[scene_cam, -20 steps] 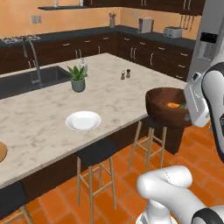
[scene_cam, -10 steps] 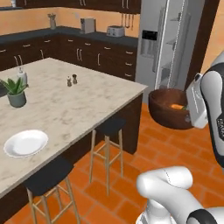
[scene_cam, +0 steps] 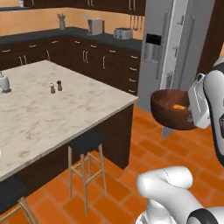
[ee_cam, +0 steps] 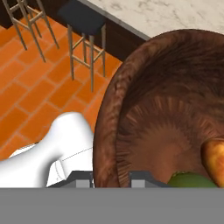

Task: Pick the chicken drumstick and lime from their plates and place them in the bowl. Then put the bowl in the fridge.

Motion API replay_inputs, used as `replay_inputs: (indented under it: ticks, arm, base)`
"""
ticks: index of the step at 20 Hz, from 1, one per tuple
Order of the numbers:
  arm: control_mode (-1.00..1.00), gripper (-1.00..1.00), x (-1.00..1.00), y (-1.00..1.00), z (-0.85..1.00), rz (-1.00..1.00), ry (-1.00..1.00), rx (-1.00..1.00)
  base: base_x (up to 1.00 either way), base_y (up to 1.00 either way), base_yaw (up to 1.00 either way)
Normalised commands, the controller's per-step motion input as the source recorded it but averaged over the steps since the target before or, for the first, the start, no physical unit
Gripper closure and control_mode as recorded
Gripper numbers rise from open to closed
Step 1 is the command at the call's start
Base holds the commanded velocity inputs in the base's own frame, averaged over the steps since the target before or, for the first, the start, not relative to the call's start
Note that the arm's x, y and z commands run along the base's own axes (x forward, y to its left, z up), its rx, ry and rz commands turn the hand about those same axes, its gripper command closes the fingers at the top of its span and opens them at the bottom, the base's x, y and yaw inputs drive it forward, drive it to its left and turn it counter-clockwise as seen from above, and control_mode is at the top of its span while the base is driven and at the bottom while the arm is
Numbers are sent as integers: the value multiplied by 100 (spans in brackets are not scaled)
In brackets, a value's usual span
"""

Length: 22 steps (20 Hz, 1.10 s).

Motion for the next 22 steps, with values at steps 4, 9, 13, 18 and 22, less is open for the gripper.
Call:
replay_inputs:
  ticks: [4, 9, 13, 18, 22]
  arm:
    - [100, 100, 0, 0, 0, 0, 0, 0]
    - [100, 100, 0, 0, 0, 0, 0, 0]
    - [100, 100, 0, 0, 0, 0, 0, 0]
    - [100, 100, 0, 0, 0, 0, 0, 0]
    - [100, 100, 0, 0, 0, 0, 0, 0]
  base:
    - [44, -100, 41]
    - [34, -100, 47]
    - [32, -100, 48]
    - [36, -100, 44]
    - [34, -100, 28]
